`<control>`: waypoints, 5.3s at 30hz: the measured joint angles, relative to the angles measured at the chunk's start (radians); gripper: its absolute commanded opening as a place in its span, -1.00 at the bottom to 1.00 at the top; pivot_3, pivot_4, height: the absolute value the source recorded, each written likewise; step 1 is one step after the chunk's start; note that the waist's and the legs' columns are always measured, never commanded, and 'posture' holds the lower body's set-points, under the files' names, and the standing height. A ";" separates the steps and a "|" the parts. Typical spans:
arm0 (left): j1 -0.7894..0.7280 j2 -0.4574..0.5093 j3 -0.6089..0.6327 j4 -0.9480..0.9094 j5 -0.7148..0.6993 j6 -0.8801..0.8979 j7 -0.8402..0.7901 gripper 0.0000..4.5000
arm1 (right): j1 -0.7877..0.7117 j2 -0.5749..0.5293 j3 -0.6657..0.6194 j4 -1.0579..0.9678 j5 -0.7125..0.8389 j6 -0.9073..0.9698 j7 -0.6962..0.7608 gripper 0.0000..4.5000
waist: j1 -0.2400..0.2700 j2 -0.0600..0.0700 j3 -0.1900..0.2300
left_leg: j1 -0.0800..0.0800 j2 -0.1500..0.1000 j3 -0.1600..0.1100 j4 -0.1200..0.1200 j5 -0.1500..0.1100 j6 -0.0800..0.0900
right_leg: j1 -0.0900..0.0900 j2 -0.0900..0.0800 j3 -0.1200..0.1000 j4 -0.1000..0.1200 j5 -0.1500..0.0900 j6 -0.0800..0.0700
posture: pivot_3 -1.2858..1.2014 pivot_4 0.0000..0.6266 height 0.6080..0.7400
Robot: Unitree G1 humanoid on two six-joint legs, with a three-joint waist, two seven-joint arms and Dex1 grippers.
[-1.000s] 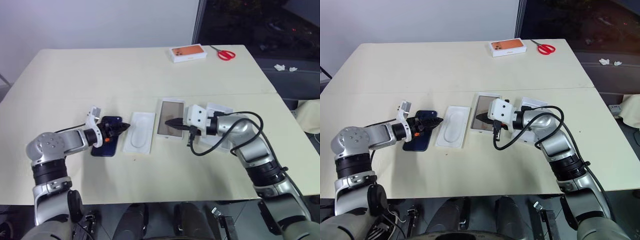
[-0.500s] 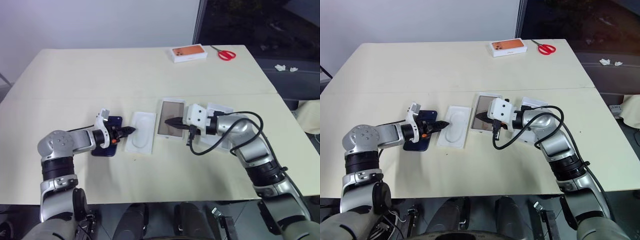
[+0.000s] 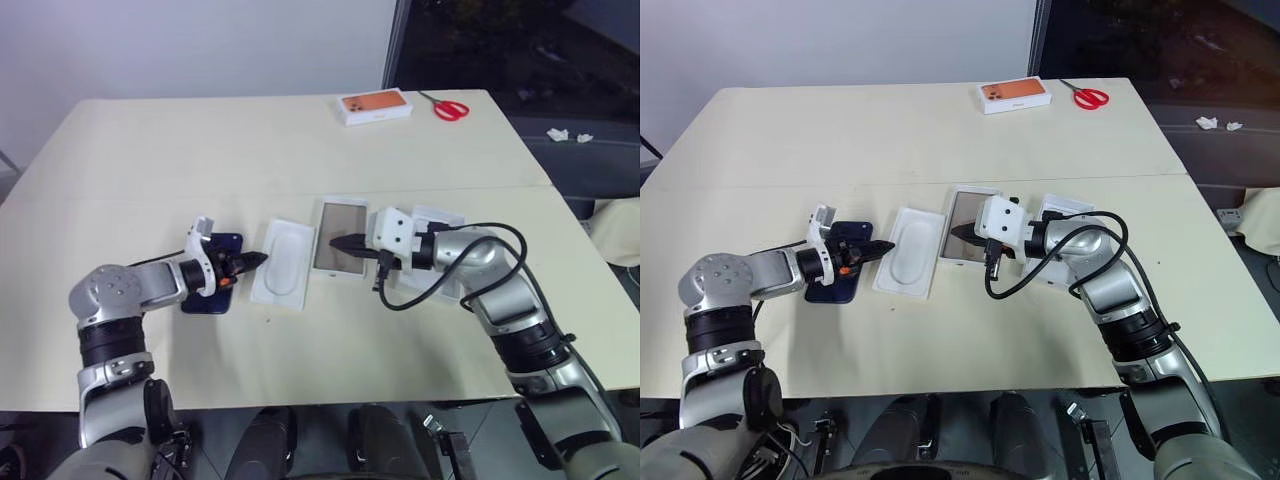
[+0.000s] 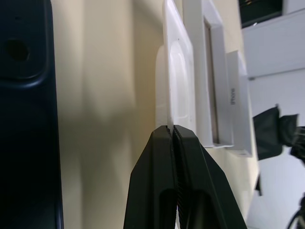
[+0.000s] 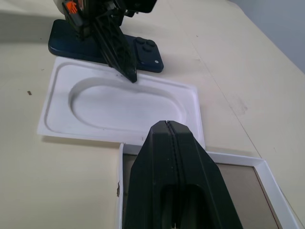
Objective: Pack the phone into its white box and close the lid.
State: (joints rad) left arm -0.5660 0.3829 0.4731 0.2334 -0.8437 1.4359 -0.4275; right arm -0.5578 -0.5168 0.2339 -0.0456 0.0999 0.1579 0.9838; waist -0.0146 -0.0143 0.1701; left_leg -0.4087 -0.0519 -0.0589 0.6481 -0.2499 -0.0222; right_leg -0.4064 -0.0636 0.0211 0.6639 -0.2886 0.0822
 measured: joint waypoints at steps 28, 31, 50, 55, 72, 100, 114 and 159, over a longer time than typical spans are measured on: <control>-0.039 0.045 0.346 0.013 -0.163 0.091 0.086 -1.00 | -0.044 0.005 0.142 0.038 -0.027 0.165 0.083 0.30 | 0.000 -0.001 0.000 | 0.000 0.000 0.000 0.000 0.000 0.000 | 0.000 0.000 0.000 0.000 0.000 0.000 | 0.03 -0.52 1.00; -0.036 0.045 0.347 0.000 -0.173 0.089 0.095 -1.00 | -0.061 0.004 0.144 0.074 -0.054 0.166 0.073 0.30 | 0.000 -0.001 0.000 | 0.000 0.000 0.000 0.000 0.000 0.000 | 0.000 0.000 0.000 0.000 0.000 0.000 | 0.03 -0.52 1.00; -0.028 0.036 0.334 -0.037 -0.217 0.074 0.148 -1.00 | -0.066 0.002 0.153 0.127 -0.105 0.161 0.085 -0.99 | 0.000 -0.001 0.000 | 0.000 0.000 0.000 0.000 0.000 -0.001 | 0.000 0.000 0.000 0.000 0.000 0.000 | 0.03 -0.52 1.00; -0.031 0.026 0.333 -0.037 -0.237 0.066 0.154 -1.00 | -0.044 -0.002 0.152 0.097 -0.090 0.158 0.118 -0.99 | 0.000 -0.001 0.000 | 0.000 0.000 0.000 0.000 0.000 -0.001 | 0.000 0.000 0.000 0.000 0.000 0.000 | 0.03 -0.52 1.00; -0.010 -0.008 0.287 -0.100 -0.295 0.045 0.196 -1.00 | 0.004 0.027 0.142 0.027 -0.002 0.139 0.179 0.53 | 0.001 -0.002 0.000 | 0.000 0.000 0.000 0.000 0.000 -0.001 | 0.000 0.000 0.000 0.000 0.000 0.000 | 0.03 -0.52 1.00; 0.143 -0.323 0.036 -0.288 -0.524 -0.140 0.652 -0.39 | 0.003 -0.150 -0.077 0.090 0.097 0.089 0.182 0.55 | 0.007 -0.004 0.001 | 0.000 0.000 0.000 0.001 0.000 0.000 | 0.002 0.000 0.000 -0.001 0.000 0.000 | 0.03 -0.52 1.00; 0.166 -0.176 -0.059 -0.299 -0.656 -0.177 0.654 0.70 | -0.025 -0.095 -0.061 0.091 0.082 0.084 0.151 0.55 | 0.003 -0.004 0.001 | 0.000 0.000 0.000 0.001 0.000 -0.001 | 0.001 0.000 0.000 -0.001 0.000 0.000 | 0.03 -0.52 1.00; 0.318 0.249 -0.185 -0.469 0.006 -0.632 -0.093 0.74 | -0.087 -0.023 0.249 0.201 -0.257 -0.219 0.125 -0.99 | -0.001 -0.002 0.001 | 0.000 0.000 -0.001 -0.002 -0.002 0.003 | 0.001 0.000 -0.001 -0.002 0.000 0.000 | 0.03 -0.52 1.00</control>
State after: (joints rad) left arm -0.2478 0.6316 0.2880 -0.2357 -0.8379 0.8035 -0.5208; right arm -0.6445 -0.5399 0.4834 0.1556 -0.1570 -0.0615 1.1090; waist -0.0156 -0.0167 0.1709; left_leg -0.4087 -0.0517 -0.0597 0.6463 -0.2520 -0.0187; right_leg -0.4057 -0.0638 0.0206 0.6617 -0.2888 0.0818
